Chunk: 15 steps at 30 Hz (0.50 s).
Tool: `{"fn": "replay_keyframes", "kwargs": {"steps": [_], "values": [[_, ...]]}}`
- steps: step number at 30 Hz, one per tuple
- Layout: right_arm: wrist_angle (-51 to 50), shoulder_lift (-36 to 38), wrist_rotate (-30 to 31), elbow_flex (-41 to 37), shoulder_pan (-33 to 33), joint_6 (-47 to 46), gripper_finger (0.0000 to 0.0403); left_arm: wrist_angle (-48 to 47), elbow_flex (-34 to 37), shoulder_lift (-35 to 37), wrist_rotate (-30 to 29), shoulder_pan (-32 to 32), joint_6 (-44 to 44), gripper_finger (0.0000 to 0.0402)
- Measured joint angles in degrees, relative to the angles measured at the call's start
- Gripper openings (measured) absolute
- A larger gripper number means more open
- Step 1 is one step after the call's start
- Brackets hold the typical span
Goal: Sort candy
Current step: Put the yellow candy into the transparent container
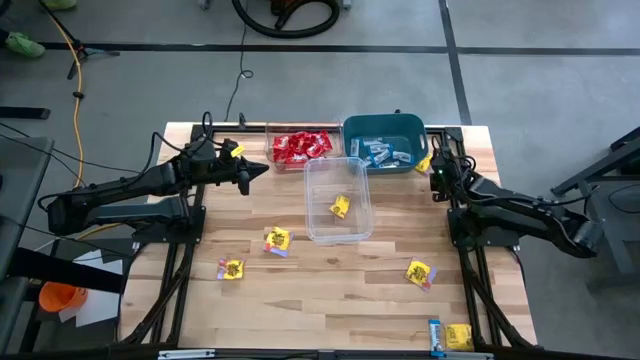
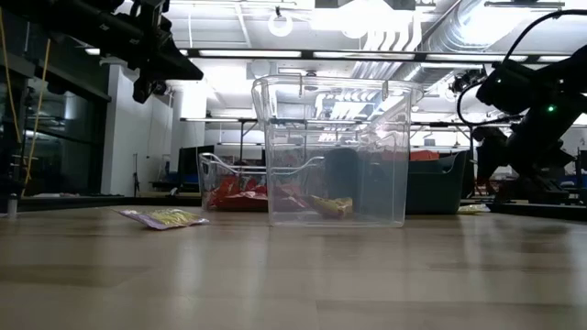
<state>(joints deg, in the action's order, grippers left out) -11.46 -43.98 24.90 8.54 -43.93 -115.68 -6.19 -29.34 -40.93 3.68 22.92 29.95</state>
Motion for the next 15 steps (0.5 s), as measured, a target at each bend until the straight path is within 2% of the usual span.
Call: {"fn": "replay_keyframes", "kwargs": {"steps": [8, 15], "values": [[0.5, -4.3, -5.0, 0.0, -1.9, 2.6, 0.0243, 0.0, 0.0, 0.0, -0.8, 0.0, 0.0, 0.0000], [6.3, -9.8, -5.3, 0.1, -1.9, 2.3, 0.0243, 0.0, 0.0, 0.0, -2.8, 0.0, 0.0, 0.0000]]}}
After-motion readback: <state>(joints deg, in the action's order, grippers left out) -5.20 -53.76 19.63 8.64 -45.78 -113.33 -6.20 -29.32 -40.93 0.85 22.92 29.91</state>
